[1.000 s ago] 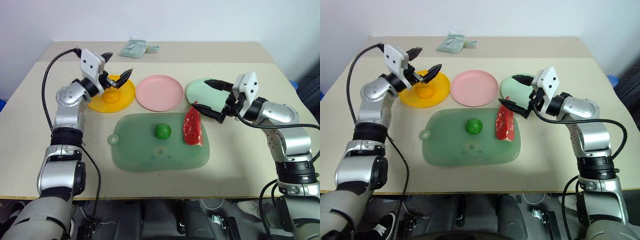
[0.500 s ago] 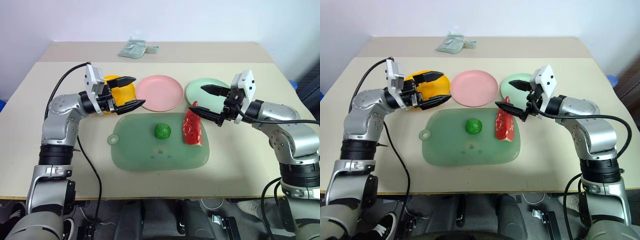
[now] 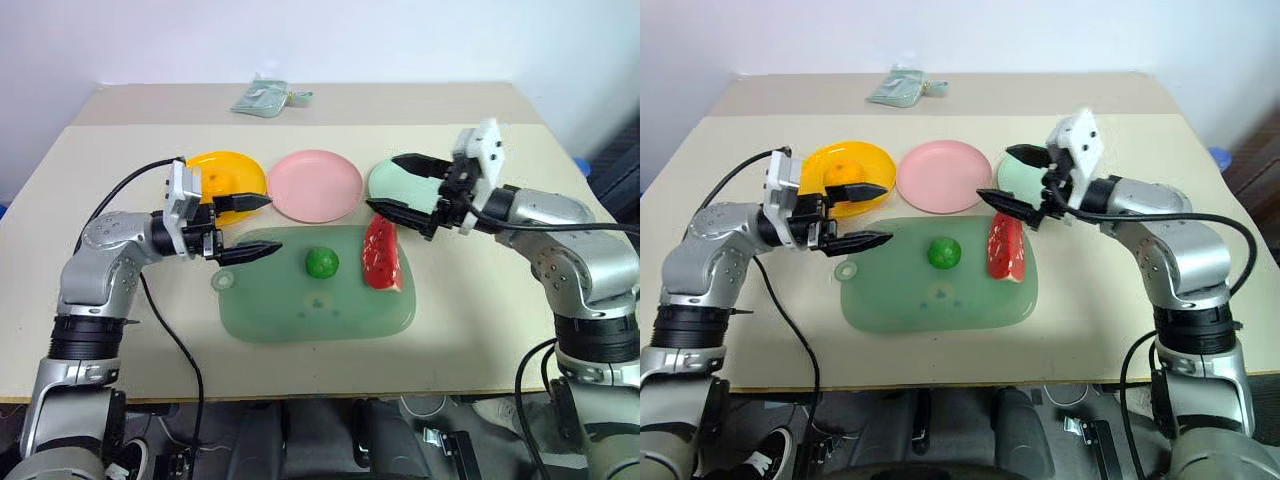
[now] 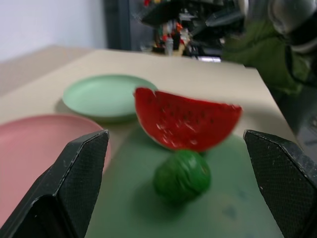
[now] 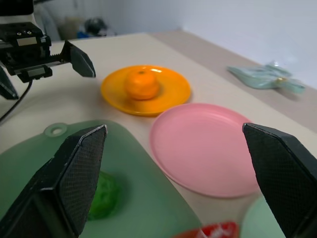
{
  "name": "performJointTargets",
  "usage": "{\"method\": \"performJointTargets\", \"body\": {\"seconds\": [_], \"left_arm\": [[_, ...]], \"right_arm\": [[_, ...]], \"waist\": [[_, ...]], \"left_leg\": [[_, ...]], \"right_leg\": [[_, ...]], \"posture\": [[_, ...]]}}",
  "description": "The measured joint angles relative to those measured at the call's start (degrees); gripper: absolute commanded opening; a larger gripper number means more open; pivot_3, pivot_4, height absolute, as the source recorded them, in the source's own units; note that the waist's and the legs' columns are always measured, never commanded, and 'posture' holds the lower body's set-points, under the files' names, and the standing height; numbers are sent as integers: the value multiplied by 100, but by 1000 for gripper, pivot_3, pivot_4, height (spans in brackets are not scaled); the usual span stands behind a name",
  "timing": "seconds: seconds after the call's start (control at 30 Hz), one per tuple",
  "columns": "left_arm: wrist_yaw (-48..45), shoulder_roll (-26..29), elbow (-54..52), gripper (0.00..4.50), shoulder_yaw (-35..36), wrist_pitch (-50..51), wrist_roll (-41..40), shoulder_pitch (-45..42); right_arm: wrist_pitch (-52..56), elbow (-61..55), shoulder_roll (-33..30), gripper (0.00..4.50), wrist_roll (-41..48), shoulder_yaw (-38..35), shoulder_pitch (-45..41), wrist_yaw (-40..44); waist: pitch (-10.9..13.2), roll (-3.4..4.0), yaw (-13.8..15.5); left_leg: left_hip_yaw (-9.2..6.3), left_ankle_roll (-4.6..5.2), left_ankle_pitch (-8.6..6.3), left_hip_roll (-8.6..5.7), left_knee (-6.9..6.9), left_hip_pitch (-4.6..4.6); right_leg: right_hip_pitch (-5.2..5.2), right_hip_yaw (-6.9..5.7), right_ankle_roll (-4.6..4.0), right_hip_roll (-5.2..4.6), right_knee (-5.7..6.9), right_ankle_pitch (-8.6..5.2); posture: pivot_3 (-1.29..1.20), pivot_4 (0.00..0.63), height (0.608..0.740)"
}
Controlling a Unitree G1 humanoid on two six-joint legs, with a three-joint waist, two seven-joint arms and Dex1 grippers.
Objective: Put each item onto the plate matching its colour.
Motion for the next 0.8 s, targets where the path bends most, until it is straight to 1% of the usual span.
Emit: {"method": "performJointTargets", "body": {"seconds": [0.1,0.17,0.27,0.33,0.43,0.53,0.8], "left_arm": [[-162,238,-43,4467,95,-17,1,213],[-170,282,-82,4467,148,-20,0,327],[-139,273,-244,4467,189,-18,-43,474],[-112,262,-348,4467,214,-14,-120,553],[-100,261,-466,4467,234,-27,-129,660],[-80,261,-498,4467,312,-33,-152,790],[84,220,-650,4467,359,-45,-234,900]], "right_arm": [[584,-430,-132,4500,-179,837,-565,27],[1011,-373,-144,4500,-289,1323,-821,73],[1757,74,33,4500,-240,1521,-1215,74],[2024,178,99,4500,-299,1774,-1515,107],[2104,255,157,4500,-425,2108,-1651,163],[2187,346,39,4500,-581,2466,-1646,343],[2192,525,165,4500,-746,2521,-1647,396]], "waist": [[0,1,-42],[0,0,-25],[0,0,-10],[0,0,-30],[0,0,-40],[0,0,-31],[0,0,-38]], "left_leg": [[-3,1,0,2,-5,0],[-2,1,0,0,-3,-3],[0,1,0,-3,1,-7],[-1,2,-1,-1,-1,-6],[-1,2,-1,0,-5,-5],[0,2,-1,-1,-4,-7],[0,2,-1,0,-5,-6]], "right_leg": [[-2,-1,-6,1,0,-4],[-2,-1,-6,-2,-1,-3],[-1,-1,-6,-8,-1,-3],[-3,-1,-6,-5,-1,-3],[-5,-1,-6,-2,-1,-3],[-5,-1,-6,-3,-1,-3],[-6,-1,-5,-2,-1,-3]], "posture": [[0,150,740],[0,150,740],[0,150,740],[0,150,740],[0,150,740],[0,150,740],[0,150,740]]}}
